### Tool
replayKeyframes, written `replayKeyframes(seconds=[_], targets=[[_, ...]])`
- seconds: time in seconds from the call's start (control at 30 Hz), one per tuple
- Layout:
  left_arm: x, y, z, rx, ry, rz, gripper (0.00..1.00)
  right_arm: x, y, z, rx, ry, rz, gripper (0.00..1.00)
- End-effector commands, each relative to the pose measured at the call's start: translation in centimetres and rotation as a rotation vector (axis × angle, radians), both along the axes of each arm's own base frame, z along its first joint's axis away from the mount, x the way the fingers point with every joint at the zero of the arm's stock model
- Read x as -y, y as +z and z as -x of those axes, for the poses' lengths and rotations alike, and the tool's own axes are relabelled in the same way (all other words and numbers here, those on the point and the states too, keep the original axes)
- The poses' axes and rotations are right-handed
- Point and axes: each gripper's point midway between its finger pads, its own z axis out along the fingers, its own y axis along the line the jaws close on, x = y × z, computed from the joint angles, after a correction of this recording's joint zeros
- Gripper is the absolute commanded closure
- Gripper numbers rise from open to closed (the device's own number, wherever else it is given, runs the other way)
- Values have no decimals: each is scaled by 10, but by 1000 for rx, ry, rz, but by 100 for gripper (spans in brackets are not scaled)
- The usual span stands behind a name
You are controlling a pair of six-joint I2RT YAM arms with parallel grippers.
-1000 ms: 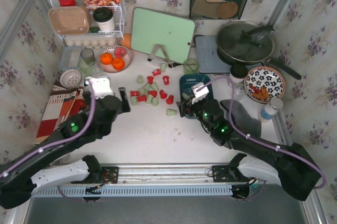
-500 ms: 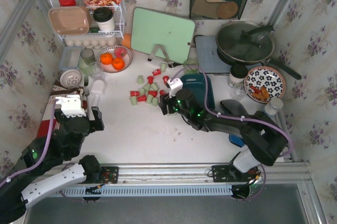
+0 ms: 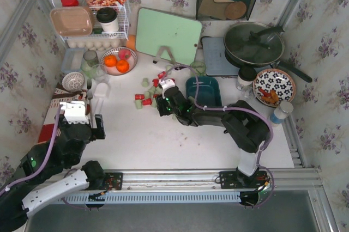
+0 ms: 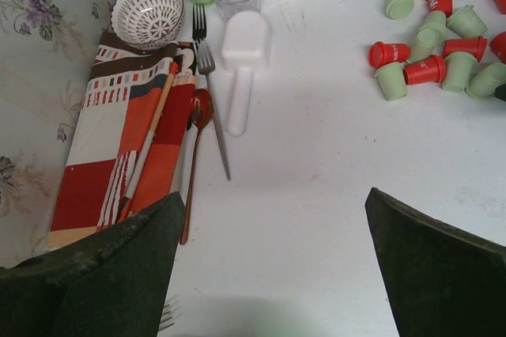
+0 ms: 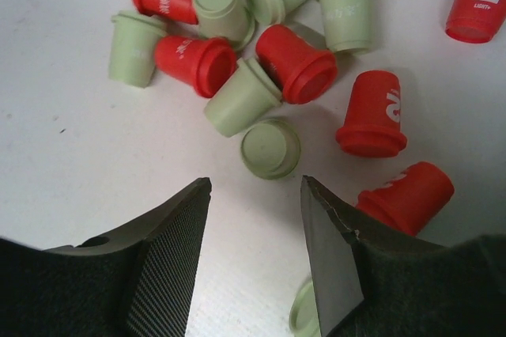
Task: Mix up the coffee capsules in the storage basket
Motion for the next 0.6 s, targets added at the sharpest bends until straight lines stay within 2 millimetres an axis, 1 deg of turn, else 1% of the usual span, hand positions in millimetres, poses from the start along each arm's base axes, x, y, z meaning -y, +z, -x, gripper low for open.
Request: replayKeyframes(seconds=[0.0, 0.2, 0.3, 0.4, 0.53, 0.57], targets=[[-1, 1, 0, 20, -9, 13, 1, -4, -8, -11, -1, -39, 32, 43], [-2, 2, 1, 30, -8, 27, 1, -7, -20, -24, 7, -68, 85, 44], [-2, 2, 0, 28, -9, 26, 1, -8, -25, -28, 7, -70, 102, 48], [-3, 2, 1, 27, -8, 26, 1, -9, -27, -29, 5, -65, 114, 59], [-2, 2, 1, 24, -9, 31, 1, -10, -23, -29, 14, -67, 109, 74], [-2, 2, 1, 24, -8, 32, 1, -10, -22, -29, 15, -66, 109, 80]])
